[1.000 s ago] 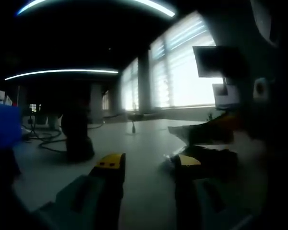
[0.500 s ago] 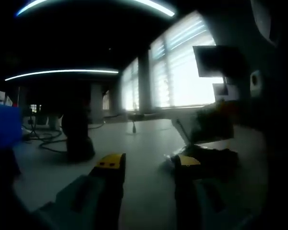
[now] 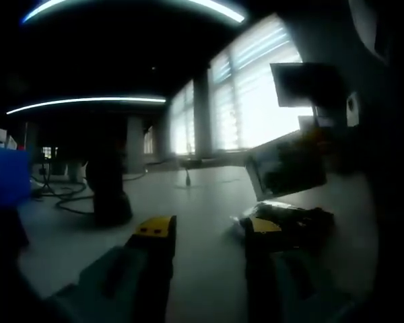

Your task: Clip sheet goods on table flip sheet goods clip sheet goods scan sheet goods put sheet goods back to table

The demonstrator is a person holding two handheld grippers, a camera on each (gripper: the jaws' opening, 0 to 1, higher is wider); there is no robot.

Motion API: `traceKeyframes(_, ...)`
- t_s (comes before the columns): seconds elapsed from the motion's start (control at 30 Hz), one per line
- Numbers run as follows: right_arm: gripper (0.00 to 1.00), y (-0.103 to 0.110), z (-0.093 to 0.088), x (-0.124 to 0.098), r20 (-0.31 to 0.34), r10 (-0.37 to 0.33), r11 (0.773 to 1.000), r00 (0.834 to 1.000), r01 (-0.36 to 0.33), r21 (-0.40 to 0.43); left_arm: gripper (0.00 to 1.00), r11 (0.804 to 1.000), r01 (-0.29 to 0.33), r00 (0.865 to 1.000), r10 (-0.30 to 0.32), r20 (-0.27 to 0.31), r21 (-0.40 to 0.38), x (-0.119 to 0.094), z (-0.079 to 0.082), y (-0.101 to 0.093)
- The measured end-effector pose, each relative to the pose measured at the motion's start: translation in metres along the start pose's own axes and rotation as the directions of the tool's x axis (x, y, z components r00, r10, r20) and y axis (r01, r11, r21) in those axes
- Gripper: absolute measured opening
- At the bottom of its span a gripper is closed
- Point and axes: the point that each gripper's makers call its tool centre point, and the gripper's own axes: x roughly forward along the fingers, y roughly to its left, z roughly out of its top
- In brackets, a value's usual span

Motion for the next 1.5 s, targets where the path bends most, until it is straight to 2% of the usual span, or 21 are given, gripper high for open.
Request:
traceKeyframes(0.27,0.0,-0.009,0.011,0.0,0.024,-0.024,0.999,0.999,0.024,0.031,0.33,1.0,-0.005,1.0,0.005,0.001,-0.002,0.0,0.0,0.001)
traceKeyframes(0.53,0.0,-0.024,0.014,-0.002,0.038,-0.073,0.996,0.997,0.071,0.044,0.33,1.0,-0.007,1.0,0.007,-0.002,0.0,0.001,0.0,0.001)
traceKeyframes(0.6,0.0,-0.031,0.012,-0.003,0.04,-0.097,0.994,0.994,0.095,0.055,0.33,1.0,-0.008,1.0,0.008,-0.003,0.0,0.001,0.0,0.002)
traceKeyframes(0.77,0.0,-0.058,-0.005,-0.008,0.011,-0.189,0.968,0.982,0.185,0.168,0.33,1.0,-0.008,1.0,0.008,-0.007,0.001,0.001,-0.001,0.002)
traceKeyframes(0.87,0.0,-0.068,-0.012,-0.011,0.007,-0.217,0.959,0.976,0.212,0.189,0.33,1.0,-0.007,1.0,0.007,-0.011,0.002,0.001,-0.002,0.001)
traceKeyframes(1.0,0.0,-0.085,-0.026,-0.018,-0.02,-0.269,0.931,0.963,0.266,0.249,0.33,1.0,-0.008,1.0,0.008,-0.015,0.005,0.002,-0.002,0.001)
traceKeyframes(1.13,0.0,-0.102,-0.029,-0.026,-0.022,-0.322,0.902,0.947,0.313,0.298,0.33,1.0,-0.012,1.0,0.012,-0.017,0.007,0.002,-0.002,0.001)
traceKeyframes(1.17,0.0,-0.11,-0.03,-0.03,-0.025,-0.359,0.879,0.933,0.347,0.328,0.33,1.0,-0.012,1.0,0.012,-0.017,0.007,0.002,-0.002,0.001)
traceKeyframes(1.27,0.0,-0.127,-0.039,-0.04,-0.04,-0.417,0.832,0.908,0.399,0.386,0.33,1.0,-0.011,1.0,0.011,-0.02,0.01,0.002,-0.003,0.001)
traceKeyframes(1.5,0.0,-0.143,-0.058,-0.056,-0.083,-0.472,0.772,0.878,0.457,0.441,0.33,1.0,-0.005,1.0,0.005,-0.026,0.014,0.003,-0.003,-0.001)
